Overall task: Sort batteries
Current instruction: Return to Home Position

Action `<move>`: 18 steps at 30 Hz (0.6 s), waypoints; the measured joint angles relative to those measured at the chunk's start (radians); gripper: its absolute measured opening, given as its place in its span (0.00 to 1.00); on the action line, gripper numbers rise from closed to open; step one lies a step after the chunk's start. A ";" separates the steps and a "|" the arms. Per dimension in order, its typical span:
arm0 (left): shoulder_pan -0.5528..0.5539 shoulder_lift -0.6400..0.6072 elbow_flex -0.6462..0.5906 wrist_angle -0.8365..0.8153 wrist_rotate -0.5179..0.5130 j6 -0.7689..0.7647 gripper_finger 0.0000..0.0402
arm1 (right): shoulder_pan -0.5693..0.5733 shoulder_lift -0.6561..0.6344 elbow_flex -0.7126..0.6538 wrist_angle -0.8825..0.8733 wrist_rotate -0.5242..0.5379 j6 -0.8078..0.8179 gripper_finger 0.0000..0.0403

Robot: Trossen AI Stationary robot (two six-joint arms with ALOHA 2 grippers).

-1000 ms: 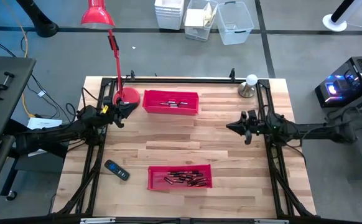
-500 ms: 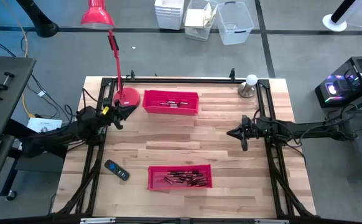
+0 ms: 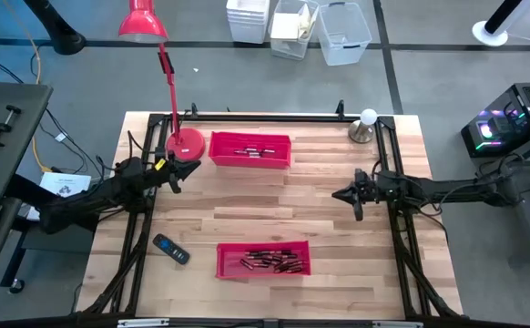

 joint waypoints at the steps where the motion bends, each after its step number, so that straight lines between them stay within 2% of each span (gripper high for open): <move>1: 0.000 0.000 0.000 -0.003 0.001 0.000 0.00 | 0.002 -0.036 0.000 0.001 0.000 0.002 0.00; 10: -0.002 0.000 0.000 -0.001 0.001 0.000 0.00 | 0.004 -0.381 0.000 0.004 0.001 0.002 0.00; 14: -0.006 0.000 0.000 0.000 0.000 0.000 0.00 | 0.006 -0.385 -0.001 0.074 0.005 0.002 0.00; 18: -0.028 0.000 0.000 0.000 0.000 0.000 0.00 | 0.001 -0.379 -0.001 0.072 0.005 0.002 0.00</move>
